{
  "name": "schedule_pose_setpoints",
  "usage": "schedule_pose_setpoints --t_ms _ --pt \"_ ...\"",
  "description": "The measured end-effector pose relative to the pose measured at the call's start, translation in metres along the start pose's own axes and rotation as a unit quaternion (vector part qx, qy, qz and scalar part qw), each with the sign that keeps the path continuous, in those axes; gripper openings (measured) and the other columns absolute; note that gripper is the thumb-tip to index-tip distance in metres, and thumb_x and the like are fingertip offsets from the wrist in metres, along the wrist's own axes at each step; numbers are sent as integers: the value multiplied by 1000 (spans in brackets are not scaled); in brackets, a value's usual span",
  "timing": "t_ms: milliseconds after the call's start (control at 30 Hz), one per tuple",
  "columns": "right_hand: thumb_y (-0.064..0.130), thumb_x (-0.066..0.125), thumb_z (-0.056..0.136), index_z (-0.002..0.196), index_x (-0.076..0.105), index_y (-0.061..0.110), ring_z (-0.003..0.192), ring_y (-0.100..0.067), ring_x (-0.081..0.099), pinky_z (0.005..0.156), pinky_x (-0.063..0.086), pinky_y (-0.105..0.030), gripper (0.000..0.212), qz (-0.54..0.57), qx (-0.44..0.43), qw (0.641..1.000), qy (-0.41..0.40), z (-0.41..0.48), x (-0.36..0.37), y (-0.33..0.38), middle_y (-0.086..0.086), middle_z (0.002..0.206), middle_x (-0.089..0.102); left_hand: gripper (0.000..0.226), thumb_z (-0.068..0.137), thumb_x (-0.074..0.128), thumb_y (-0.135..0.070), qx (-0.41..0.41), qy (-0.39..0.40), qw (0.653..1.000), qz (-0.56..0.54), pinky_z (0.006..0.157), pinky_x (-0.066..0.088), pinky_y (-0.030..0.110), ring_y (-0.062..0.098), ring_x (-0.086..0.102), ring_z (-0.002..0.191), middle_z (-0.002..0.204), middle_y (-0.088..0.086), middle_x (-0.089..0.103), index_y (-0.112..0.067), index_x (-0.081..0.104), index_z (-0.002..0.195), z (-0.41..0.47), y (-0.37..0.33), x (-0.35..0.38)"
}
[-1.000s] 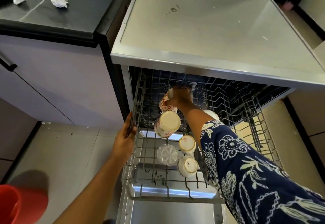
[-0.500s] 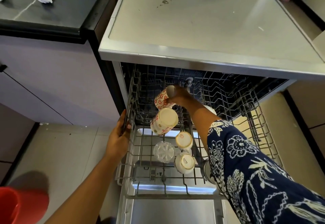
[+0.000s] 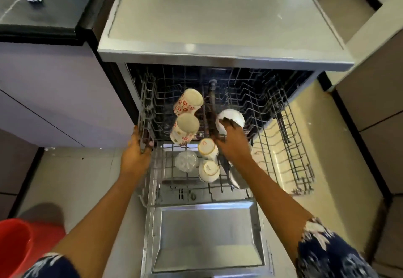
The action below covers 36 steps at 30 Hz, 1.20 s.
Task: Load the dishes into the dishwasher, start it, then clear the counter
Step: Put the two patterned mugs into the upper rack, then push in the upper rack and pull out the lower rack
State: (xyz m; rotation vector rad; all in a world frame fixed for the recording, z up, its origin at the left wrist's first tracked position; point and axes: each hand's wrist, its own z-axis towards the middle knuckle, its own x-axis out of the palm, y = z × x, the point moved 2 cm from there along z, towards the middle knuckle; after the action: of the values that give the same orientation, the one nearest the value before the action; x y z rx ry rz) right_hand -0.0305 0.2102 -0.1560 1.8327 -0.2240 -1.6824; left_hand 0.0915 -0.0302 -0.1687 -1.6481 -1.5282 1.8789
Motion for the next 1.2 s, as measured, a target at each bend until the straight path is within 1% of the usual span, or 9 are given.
schedule_pose_setpoints --t_ms 100,200,267,333,400,533,667,767,1200 --pt "28 68 81 132 50 15 123 -30 48 102 40 -45 56 -23 29 999 -21 -78 -22 -41 -10 133 52 76 94 53 -28 16 14 993 119 104 38 48 35 41 132 158 8 15 -16 5 153 -39 12 9" --pt "31 65 84 135 48 16 128 -28 43 109 28 -47 55 -90 66 993 -45 -137 -32 -82 -9 137 49 80 94 52 -35 76 -28 966 245 116 13 53 31 5 146 158 15 4 -6 4 151 -82 27 18" --pt "45 48 91 139 43 17 137 -26 33 114 10 -47 56 -136 101 984 -47 -168 -32 -106 -8 145 41 78 95 38 -47 120 -16 953 279 116 -1 49 28 -4 146 158 15 2 -6 3 151 -112 35 34" --pt "57 22 91 145 34 16 143 -23 20 115 -4 -43 69 -177 100 978 -35 -190 -26 -122 -8 152 30 75 94 23 -54 161 24 943 289 117 -6 46 26 -3 146 158 14 3 -10 6 152 -139 43 58" --pt "60 11 89 150 19 15 145 -18 1 114 -12 -39 75 -194 83 977 -23 -206 -17 -132 -5 157 14 71 95 21 -55 188 51 934 300 117 -9 42 27 1 146 158 12 7 -13 15 151 -163 49 80" --pt "61 13 92 150 -3 14 145 -21 -11 115 -12 -36 76 -214 44 976 -14 -219 2 -135 -5 158 -8 69 94 30 -52 203 23 928 313 118 2 47 31 1 147 159 12 4 -16 16 152 -186 60 99" --pt "62 15 91 149 -13 14 145 -24 -14 116 -15 -36 80 -231 46 972 -15 -222 21 -137 -6 156 -19 76 92 31 -56 233 23 902 364 118 0 46 33 -2 146 159 13 -3 -15 11 152 -185 74 102" --pt "60 20 91 148 -17 13 144 -23 -17 117 -7 -42 82 -242 55 969 -17 -220 32 -144 -6 155 -22 81 90 30 -61 240 16 892 382 118 -6 43 34 -5 146 159 15 -7 -15 4 152 -180 81 104" --pt "53 30 92 146 -20 17 142 -16 -24 114 -9 -42 82 -247 -12 966 -78 -149 40 -158 -2 154 -23 88 89 31 -62 250 -38 892 376 116 -10 46 35 -19 143 155 18 -19 -16 -14 149 -106 68 120"
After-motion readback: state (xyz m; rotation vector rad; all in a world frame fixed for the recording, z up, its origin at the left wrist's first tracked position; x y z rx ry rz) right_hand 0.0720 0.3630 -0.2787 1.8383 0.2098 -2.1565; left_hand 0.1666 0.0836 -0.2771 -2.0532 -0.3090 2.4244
